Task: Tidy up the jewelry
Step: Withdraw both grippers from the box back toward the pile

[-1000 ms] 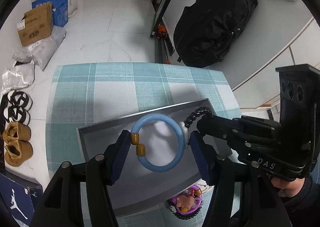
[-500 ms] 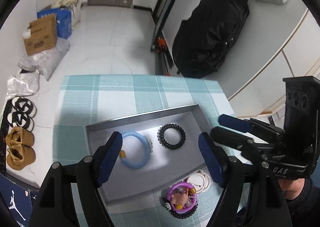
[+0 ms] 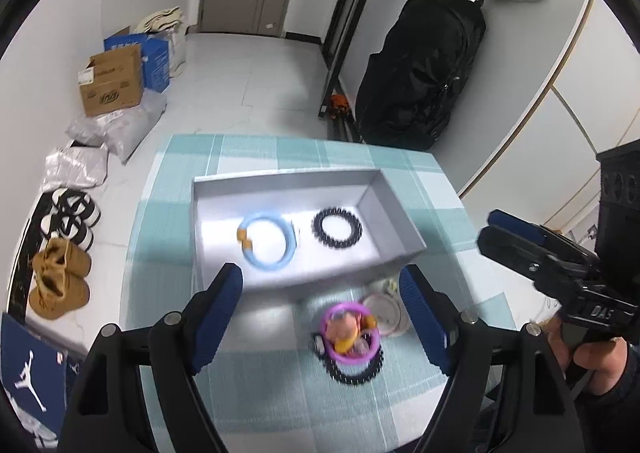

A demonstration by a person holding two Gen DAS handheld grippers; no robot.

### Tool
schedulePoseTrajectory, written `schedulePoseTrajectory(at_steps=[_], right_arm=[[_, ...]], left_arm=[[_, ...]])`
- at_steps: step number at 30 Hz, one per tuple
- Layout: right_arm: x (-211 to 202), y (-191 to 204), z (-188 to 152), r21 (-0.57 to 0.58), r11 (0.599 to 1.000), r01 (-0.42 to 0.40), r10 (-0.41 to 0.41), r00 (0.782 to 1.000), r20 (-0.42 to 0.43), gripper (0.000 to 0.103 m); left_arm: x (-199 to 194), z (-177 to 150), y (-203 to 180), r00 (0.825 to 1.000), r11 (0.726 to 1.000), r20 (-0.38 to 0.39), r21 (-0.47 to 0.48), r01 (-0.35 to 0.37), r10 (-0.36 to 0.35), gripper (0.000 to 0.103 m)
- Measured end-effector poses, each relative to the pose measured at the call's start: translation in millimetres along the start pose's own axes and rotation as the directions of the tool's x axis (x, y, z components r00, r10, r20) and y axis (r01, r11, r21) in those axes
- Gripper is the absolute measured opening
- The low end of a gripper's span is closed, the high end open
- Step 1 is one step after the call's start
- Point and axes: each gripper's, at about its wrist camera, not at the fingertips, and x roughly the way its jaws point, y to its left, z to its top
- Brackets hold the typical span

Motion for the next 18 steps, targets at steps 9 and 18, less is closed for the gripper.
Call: schedulePoseTrajectory(at_steps=[9, 18], right_arm=[[-12, 9, -19, -0.01, 1.0, 0.005, -0.005, 1.0, 0.005, 0.087], [-8, 0, -37, 0.036, 0.998, 0.048, -0.046, 0.998, -0.053, 0.087]], left_arm=[[5, -25, -12, 0.999, 0.998, -0.027, 0.056, -0.034, 0.036, 0.078], [23, -41, -18, 0.993, 0.996, -0.114, 0.086, -0.031, 0.04, 0.078]])
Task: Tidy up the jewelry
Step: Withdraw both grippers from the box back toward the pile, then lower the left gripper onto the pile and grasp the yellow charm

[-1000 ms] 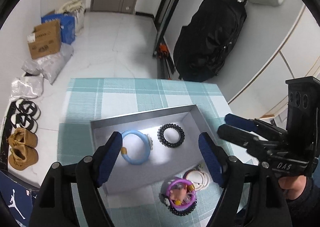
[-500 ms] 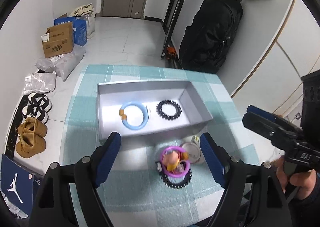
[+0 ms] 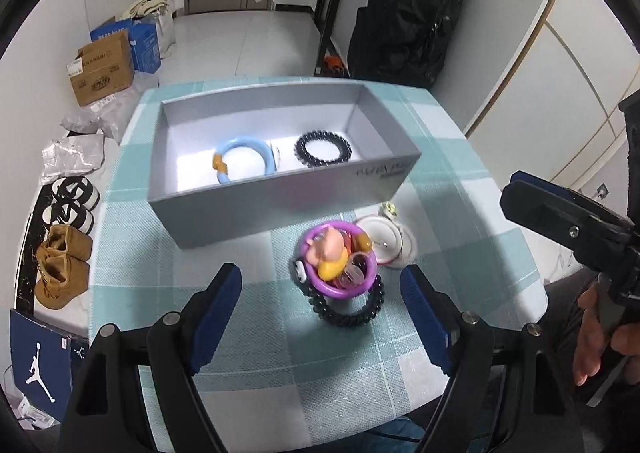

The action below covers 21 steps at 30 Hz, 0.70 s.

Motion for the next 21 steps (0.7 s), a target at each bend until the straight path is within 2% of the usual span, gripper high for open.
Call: schedulePoseTrajectory(at_steps=[7, 12, 14, 21], right_arm=[[-3, -6, -4, 0.011, 1.0, 0.01, -0.01, 1.0, -0.003, 0.087], [-5, -13, -2, 0.051, 0.999, 0.005, -0.004, 1.0, -0.002, 0.087], [-5, -14, -1, 0.056, 0.998, 0.004, -0.003, 1.0, -0.002, 0.087], [-5, -16, 1, 0.06, 0.998, 0.001, -0.001, 1.0, -0.005, 0.087]], left_arm=[[-1, -1, -6, 1.0, 1.0, 0.019, 0.024, -0.014, 0.014, 0.078], [2, 1, -5, 0.999, 1.0, 0.022, 0.01, 0.025, -0.025, 0.075], [3, 3, -5, 0.999, 0.999, 0.018, 0.007, 0.045, -0.045, 0.062], [13, 7, -2, 0.998, 0.998, -0.008, -0.018, 0.06, -0.061, 0.039]])
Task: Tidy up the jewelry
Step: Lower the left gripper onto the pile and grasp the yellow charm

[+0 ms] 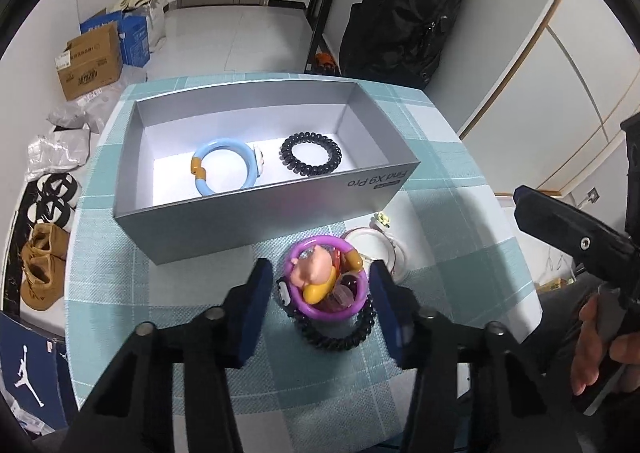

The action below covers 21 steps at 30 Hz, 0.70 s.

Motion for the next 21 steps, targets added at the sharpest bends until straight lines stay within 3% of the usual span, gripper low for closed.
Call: schedulePoseTrajectory(at_steps=[2, 6, 11, 21], right_arm=[[0.1, -1.9, 0.7, 0.011, 1.0, -0.004, 0.004, 1.0, 0.0, 0.087], [-0.4, -3.6, 1.7, 0.023, 1.0, -0.01, 0.01, 1.0, 0.0, 0.087], [-0.7, -3.4, 2.0, 0.024, 1.0, -0.013, 0.013, 1.0, 0.0, 0.087], [-0.3, -1.5, 2.2, 0.024, 0.999, -0.021, 0.021, 1.0, -0.002, 0.087]], left_arm=[[1.6, 1.0, -2.1, 1.0, 1.0, -0.004, 0.009, 0.001, -0.001, 0.029], [4.9, 2.4, -3.6, 1.0, 0.999, -0.008, 0.025, -0.024, 0.024, 0.027], [6.9, 2.0, -0.3, 0.999, 0.999, -0.022, 0.023, -0.04, 0.041, 0.017], [7.4, 3.6, -4.3, 0.998, 0.997, -0.022, 0.052, -0.058, 0.059, 0.014]])
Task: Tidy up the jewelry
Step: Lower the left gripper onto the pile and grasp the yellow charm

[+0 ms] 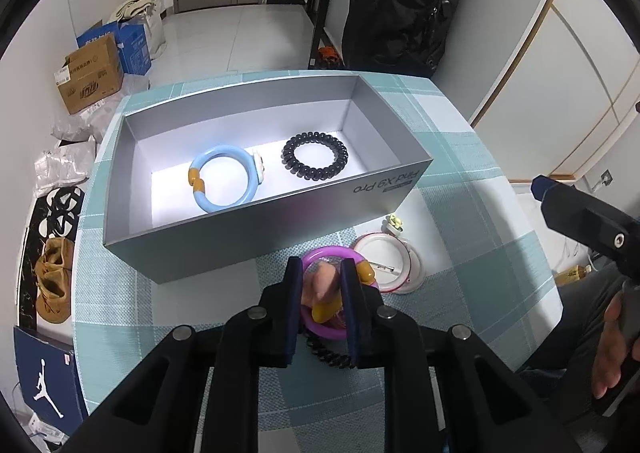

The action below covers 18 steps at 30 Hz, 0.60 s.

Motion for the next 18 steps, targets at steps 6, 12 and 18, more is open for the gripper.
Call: schedulePoseTrajectory(at_steps=[6, 12, 18], right_arm=[[2, -2, -1, 0.007, 1.0, 0.002, -0.002, 1.0, -0.009, 0.087], [5, -1, -2, 0.005, 1.0, 0.006, -0.006, 1.0, -0.017, 0.087], [11, 3, -4, -0.007, 1.0, -0.001, 0.001, 0.999, -0.032, 0.087]], left_arm=[[-3, 2, 7, 0.999, 0.998, 0.0, -0.038, 0.045, -0.045, 0.01], [-9, 2, 6, 0.998, 0.997, 0.013, -0.035, 0.065, -0.065, 0.01], [-16, 5, 8, 0.993, 0.992, 0.04, -0.056, 0.111, -0.109, 0.01]])
